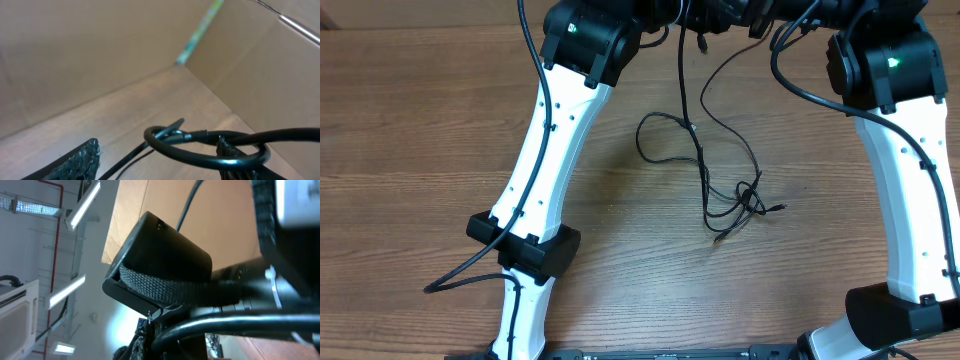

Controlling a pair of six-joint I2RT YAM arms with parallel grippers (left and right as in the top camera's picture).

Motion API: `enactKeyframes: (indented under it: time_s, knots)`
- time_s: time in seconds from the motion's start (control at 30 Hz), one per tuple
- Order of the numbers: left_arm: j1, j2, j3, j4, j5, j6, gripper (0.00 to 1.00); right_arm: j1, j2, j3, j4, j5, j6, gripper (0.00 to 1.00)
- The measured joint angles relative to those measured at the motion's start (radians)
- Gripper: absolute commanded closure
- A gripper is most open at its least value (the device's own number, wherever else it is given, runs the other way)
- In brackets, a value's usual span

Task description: Untangle cables

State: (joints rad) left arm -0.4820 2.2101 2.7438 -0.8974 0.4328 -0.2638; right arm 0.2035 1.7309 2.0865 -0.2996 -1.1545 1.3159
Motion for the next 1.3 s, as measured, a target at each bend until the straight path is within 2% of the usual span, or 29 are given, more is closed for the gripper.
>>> enactKeyframes:
  time_s: [0.07, 0.17, 0.3, 0.37, 0.4, 0.47, 0.5, 0.6, 0.73, 0.8, 0.93, 1.0, 1.13, 1.3]
  knots:
    - [0.0, 0.0, 0.0, 0.027, -0.033, -0.014, 0.24, 0.0, 0.0, 0.0, 0.0, -0.016, 0.009, 0.96]
    - [0.0, -0.001, 0.0, 0.062, -0.081, -0.029, 0.34, 0.0, 0.0, 0.0, 0.0, -0.039, 0.023, 0.96]
    - [0.0, -0.002, 0.0, 0.08, -0.131, -0.045, 0.32, 0.0, 0.0, 0.0, 0.0, -0.059, 0.032, 0.96]
    - [0.0, -0.002, 0.0, 0.081, -0.146, -0.048, 0.34, 0.0, 0.0, 0.0, 0.0, -0.066, 0.034, 0.96]
    - [0.0, -0.002, 0.0, 0.082, -0.159, -0.048, 0.43, 0.0, 0.0, 0.0, 0.0, -0.071, 0.035, 0.96]
    - [0.0, -0.002, 0.0, 0.082, -0.187, -0.049, 0.44, 0.0, 0.0, 0.0, 0.0, -0.074, 0.037, 0.96]
    - [0.0, -0.002, 0.0, 0.082, -0.192, -0.05, 0.41, 0.0, 0.0, 0.0, 0.0, -0.076, 0.038, 0.96]
    - [0.0, -0.002, 0.0, 0.071, -0.216, -0.048, 0.14, 0.0, 0.0, 0.0, 0.0, -0.077, 0.038, 0.96]
    - [0.0, -0.003, 0.0, -0.007, -0.236, -0.043, 0.22, -0.005, 0.0, 0.0, 0.0, -0.08, 0.031, 0.96]
    - [0.004, -0.003, 0.0, -0.03, -0.236, -0.049, 0.23, -0.01, 0.0, 0.0, 0.0, -0.086, 0.008, 0.96]
    - [0.029, -0.005, 0.0, -0.046, -0.196, -0.111, 0.27, -0.02, 0.0, 0.0, -0.068, -0.116, -0.065, 0.96]
    - [0.058, -0.006, 0.0, -0.029, -0.131, -0.143, 0.37, -0.02, 0.001, 0.0, -0.108, -0.126, -0.092, 0.96]
    - [0.126, -0.011, 0.0, -0.024, -0.039, -0.18, 0.38, -0.021, 0.002, 0.0, -0.121, -0.149, -0.133, 0.96]
    - [0.168, -0.014, 0.0, -0.086, 0.002, -0.196, 0.3, -0.02, 0.002, 0.0, -0.121, -0.161, -0.15, 0.96]
